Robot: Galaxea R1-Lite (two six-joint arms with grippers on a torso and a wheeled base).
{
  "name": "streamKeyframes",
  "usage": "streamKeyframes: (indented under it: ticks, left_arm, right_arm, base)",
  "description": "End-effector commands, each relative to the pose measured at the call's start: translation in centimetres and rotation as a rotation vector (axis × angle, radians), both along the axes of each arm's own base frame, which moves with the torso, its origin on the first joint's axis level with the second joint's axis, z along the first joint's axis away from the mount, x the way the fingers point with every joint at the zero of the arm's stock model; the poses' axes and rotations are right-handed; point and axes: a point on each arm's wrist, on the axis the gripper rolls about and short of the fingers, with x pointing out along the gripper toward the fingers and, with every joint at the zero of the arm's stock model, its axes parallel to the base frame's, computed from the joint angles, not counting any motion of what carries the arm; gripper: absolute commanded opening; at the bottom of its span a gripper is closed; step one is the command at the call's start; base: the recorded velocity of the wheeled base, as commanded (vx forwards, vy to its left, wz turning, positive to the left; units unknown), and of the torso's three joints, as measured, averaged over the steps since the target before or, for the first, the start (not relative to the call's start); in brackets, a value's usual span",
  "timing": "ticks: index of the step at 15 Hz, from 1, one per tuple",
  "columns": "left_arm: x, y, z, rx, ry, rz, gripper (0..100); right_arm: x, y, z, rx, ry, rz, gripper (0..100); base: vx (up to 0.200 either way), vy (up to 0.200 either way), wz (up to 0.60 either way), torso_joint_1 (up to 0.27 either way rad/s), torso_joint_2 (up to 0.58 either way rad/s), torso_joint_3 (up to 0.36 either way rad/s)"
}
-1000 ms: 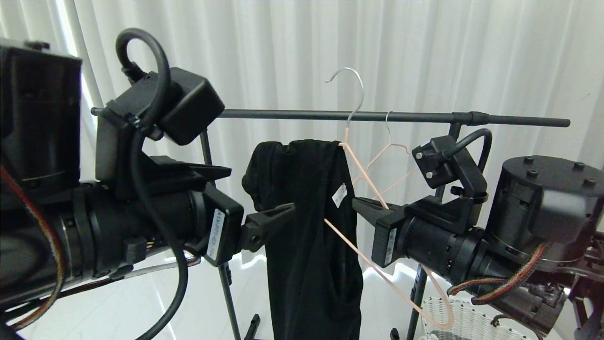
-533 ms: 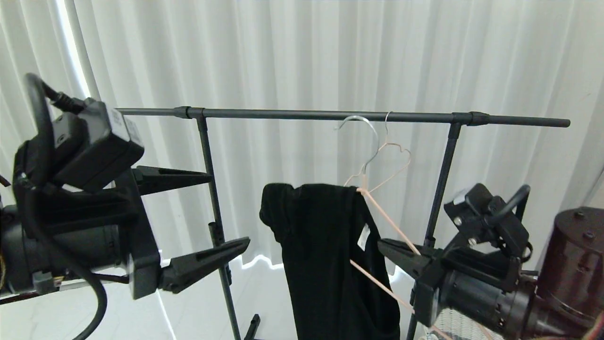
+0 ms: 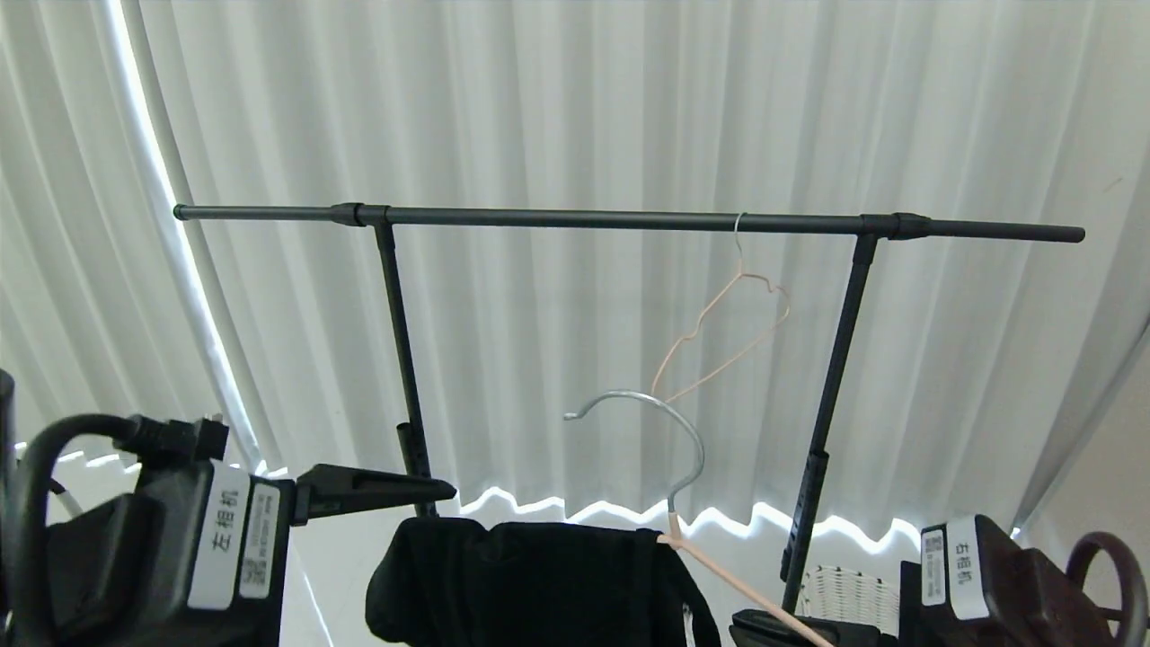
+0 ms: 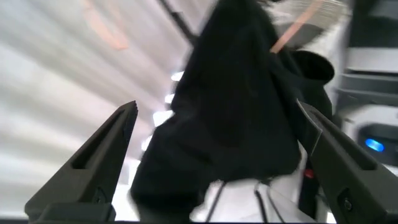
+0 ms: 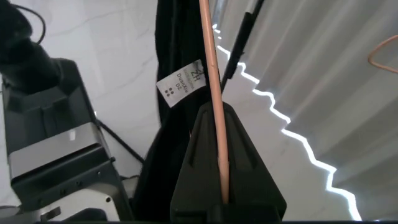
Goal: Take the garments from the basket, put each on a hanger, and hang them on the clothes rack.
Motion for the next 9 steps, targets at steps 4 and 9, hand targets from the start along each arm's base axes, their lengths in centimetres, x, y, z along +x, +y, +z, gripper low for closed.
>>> streamKeyframes:
  ticks: [4,9]
  left_arm:
    - [-0.1,-1.0,-1.4,0.026,0.092,-0.05,100]
    - [0.7,-1.9,-2.6,0.043,0.185,-0.085,100]
  right_arm:
    - [-1.7,0.4,-0.2,-0.005,-0.02,0.093,0]
    - [-2.0,0.5,-0.1,-0.022,-0.071,0.126,0]
  base:
    - [0.0,0.0,0.0,0.0,0.0,0.0]
    - [0.0,0.0,0.0,0.0,0.0,0.0]
